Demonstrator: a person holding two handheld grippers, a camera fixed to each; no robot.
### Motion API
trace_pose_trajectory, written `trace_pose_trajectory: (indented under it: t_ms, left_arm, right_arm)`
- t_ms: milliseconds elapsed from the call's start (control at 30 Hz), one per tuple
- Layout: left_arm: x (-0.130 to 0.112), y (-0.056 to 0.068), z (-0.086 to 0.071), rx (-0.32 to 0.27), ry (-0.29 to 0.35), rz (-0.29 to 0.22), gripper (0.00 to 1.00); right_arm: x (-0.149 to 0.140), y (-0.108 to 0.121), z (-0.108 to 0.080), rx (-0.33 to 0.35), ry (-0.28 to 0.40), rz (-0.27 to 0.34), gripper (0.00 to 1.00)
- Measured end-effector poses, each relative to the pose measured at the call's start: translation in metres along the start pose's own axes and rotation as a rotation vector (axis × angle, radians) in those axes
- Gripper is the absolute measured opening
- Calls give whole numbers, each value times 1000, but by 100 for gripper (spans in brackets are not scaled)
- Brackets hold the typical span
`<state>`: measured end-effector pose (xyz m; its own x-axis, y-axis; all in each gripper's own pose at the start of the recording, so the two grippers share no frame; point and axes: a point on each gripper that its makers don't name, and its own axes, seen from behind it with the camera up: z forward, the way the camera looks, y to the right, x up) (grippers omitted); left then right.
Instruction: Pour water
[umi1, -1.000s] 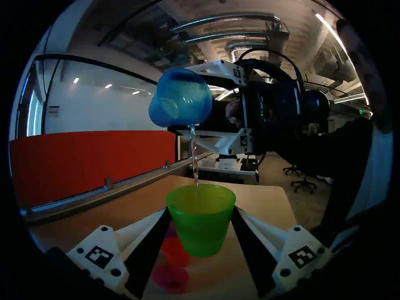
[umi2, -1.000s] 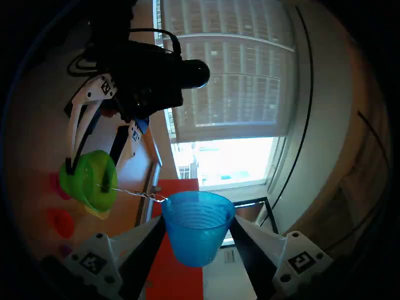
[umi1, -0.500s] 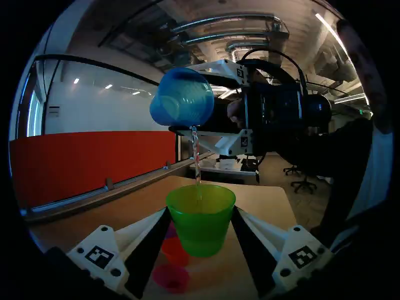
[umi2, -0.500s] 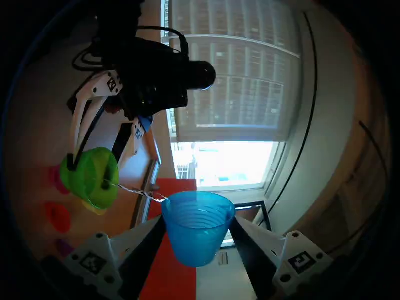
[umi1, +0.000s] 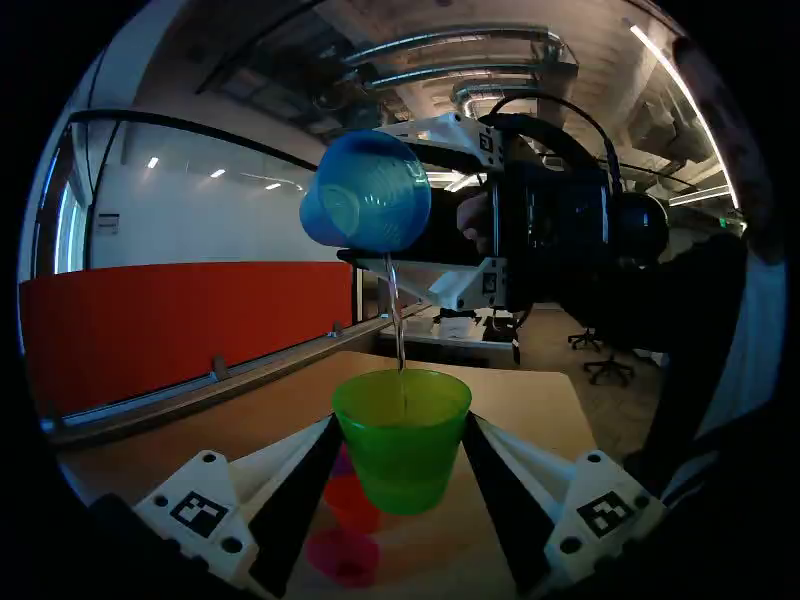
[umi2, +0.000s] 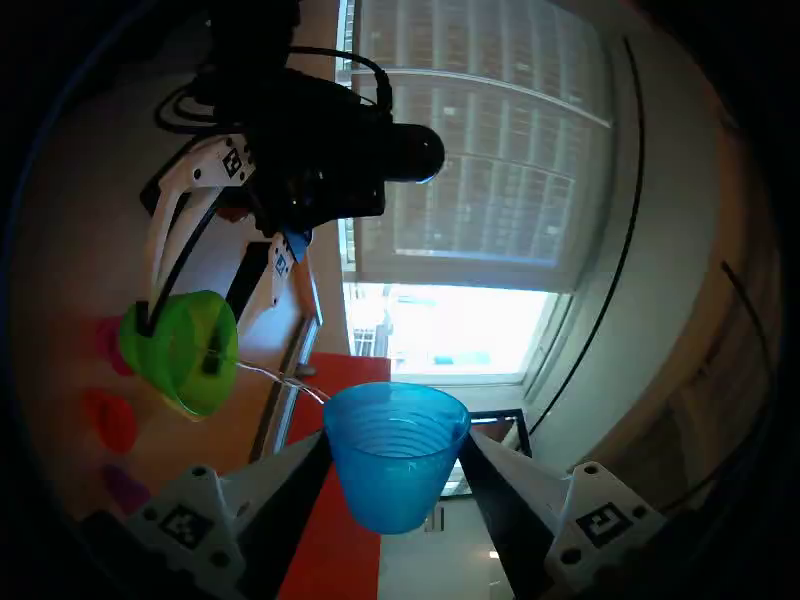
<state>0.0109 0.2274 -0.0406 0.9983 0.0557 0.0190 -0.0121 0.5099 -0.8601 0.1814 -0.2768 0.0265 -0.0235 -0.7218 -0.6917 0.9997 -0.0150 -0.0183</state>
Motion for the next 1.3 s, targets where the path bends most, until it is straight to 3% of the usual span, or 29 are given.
trace_pose_trajectory:
  t_ms: [467,767,1067,1300]
  left_arm:
    - [1,-1,0,4,3,2,85]
    - [0,-2,-1,8,-1,4,85]
    - [0,-5,-1,22,-3,9,85]
    - [-3,-6,-2,30,-14,21,85]
  right_arm:
    - [0,-2,1,-1,3,-10,89]
    - [0,-1,1,3,8,39,89]
    - [-7,-4,1,13,11,153,89]
    - [-9,-4,-3,13,22,330,90]
